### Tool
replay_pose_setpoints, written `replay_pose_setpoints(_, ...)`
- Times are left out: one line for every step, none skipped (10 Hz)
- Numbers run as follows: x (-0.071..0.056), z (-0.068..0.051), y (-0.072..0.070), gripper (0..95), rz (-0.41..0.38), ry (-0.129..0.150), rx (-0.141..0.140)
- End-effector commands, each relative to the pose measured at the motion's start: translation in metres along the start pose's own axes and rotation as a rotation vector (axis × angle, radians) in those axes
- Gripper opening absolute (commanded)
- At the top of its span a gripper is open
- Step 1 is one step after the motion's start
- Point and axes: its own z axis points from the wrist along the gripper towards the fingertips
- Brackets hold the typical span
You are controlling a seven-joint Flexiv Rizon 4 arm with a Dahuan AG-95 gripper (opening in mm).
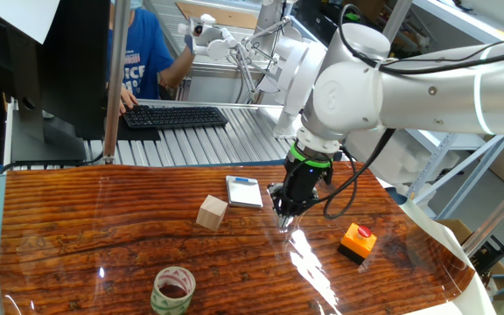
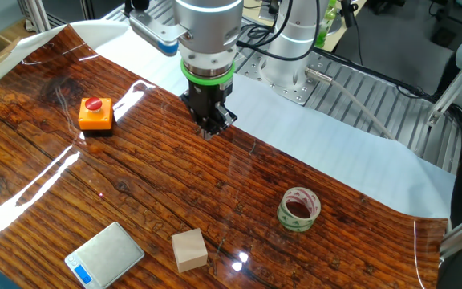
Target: Place the block on the scale
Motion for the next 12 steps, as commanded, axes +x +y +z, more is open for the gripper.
replay_pose_setpoints(0.001,0.0,0.001,0.0,-0.016,0.006,-0.004)
replay_pose_setpoints(0.0,0.0,0.004,0.0,-0.013,0.006,-0.004)
replay_pose_setpoints(-0.002,-0.002,0.009,0.0,-0.004,0.006,-0.004)
replay_pose_setpoints(-0.007,-0.004,0.014,0.0,0.003,0.009,-0.003)
replay_pose_setpoints(-0.013,-0.006,0.02,0.0,0.011,0.015,-0.001)
replay_pose_setpoints(-0.023,-0.006,0.029,0.0,0.02,0.018,0.007)
replay_pose_setpoints(-0.031,-0.005,0.034,0.0,0.024,0.019,0.007)
replay_pose_setpoints(-0.038,-0.002,0.037,0.0,0.025,0.016,0.012)
replay_pose_setpoints(-0.044,-0.001,0.038,0.0,0.031,0.014,0.013)
replay_pose_setpoints(-0.052,0.001,0.04,0.0,0.033,0.014,0.012)
replay_pose_setpoints(-0.062,0.002,0.041,0.0,0.033,0.015,0.012)
replay_pose_setpoints(-0.073,0.002,0.041,0.0,0.037,0.019,0.012)
